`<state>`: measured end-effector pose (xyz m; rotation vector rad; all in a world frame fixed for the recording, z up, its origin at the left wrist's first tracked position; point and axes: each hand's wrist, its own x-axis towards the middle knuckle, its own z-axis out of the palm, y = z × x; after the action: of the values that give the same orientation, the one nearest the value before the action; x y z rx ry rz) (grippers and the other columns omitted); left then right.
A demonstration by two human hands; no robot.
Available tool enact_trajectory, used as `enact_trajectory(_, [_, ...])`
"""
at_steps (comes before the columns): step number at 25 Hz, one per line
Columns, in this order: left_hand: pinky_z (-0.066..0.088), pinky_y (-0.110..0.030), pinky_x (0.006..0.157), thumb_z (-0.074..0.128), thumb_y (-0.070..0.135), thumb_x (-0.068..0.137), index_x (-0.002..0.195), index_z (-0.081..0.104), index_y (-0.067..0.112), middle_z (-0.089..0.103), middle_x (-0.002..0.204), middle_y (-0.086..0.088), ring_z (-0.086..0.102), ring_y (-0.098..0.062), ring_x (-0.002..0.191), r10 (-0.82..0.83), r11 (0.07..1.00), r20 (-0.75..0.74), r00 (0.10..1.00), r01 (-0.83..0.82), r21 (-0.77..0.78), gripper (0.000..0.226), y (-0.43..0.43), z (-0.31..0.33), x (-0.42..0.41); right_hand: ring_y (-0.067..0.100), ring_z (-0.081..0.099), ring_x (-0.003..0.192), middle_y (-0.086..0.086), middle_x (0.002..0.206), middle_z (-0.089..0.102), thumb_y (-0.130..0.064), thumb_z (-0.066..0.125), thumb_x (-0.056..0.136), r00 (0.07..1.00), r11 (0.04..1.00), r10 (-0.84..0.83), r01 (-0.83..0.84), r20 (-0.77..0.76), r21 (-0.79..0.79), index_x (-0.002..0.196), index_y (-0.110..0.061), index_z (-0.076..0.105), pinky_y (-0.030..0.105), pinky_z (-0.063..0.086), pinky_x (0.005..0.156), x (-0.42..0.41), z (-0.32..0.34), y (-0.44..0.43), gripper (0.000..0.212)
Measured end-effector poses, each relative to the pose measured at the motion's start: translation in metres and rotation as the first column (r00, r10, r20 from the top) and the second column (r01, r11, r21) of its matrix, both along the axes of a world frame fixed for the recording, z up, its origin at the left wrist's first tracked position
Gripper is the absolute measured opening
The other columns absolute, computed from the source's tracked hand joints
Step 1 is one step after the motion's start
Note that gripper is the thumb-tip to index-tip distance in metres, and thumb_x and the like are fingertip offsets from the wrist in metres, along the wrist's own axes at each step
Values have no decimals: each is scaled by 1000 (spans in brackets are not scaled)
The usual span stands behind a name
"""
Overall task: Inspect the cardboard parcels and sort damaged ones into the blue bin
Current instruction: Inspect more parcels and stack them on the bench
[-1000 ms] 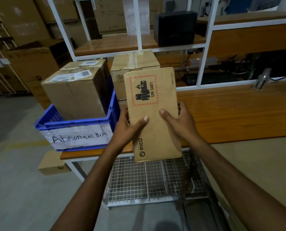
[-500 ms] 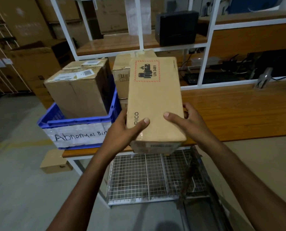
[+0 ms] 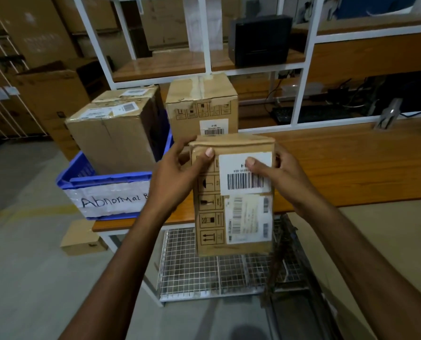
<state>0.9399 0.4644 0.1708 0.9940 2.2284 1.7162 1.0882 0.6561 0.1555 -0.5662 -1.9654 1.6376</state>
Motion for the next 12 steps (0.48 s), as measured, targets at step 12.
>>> enact_trajectory(12, [56, -42, 105, 87, 35, 85, 133, 56, 29, 67, 136, 9, 62, -4, 128, 46, 988, -3, 999, -45, 149, 57, 20, 10, -11, 16, 76, 101, -4, 123, 74, -46, 83, 83, 998, 999, -52, 52, -42, -8, 139, -36, 53, 51, 62, 88, -19, 12, 19, 64])
